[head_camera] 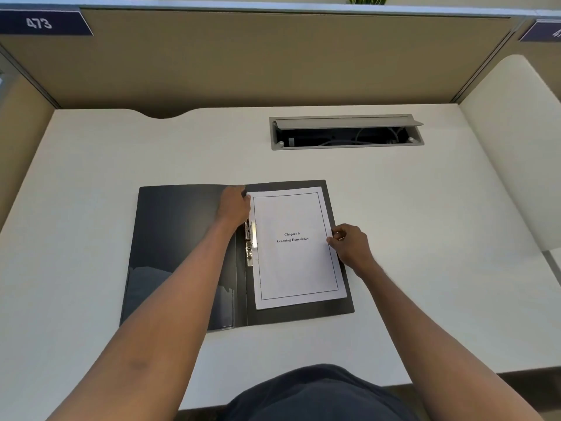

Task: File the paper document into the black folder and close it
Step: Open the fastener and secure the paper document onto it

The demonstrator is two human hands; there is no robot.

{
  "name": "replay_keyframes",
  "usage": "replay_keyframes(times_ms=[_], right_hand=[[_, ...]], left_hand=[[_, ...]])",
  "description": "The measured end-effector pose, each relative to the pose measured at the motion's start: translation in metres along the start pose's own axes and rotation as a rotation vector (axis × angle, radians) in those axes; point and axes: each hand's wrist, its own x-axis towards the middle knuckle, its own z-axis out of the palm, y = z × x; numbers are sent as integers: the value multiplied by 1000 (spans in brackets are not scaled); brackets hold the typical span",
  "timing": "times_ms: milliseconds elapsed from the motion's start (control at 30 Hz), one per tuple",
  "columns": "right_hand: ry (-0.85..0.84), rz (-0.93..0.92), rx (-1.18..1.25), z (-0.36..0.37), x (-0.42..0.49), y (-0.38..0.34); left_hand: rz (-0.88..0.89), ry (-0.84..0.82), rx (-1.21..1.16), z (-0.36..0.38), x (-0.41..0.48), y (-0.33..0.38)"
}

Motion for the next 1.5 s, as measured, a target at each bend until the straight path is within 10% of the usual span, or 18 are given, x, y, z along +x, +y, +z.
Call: replay_keyframes(times_ms=[733, 967, 1500], right_hand=[[107, 81, 44, 1, -32, -11], [-200, 794, 1074, 22, -121, -26], [-239, 1059, 1222, 43, -148, -26]], left_hand=[[170, -28, 208, 12, 26, 0], [377, -91, 409, 24, 31, 23], [400, -188, 454, 38, 40, 36]])
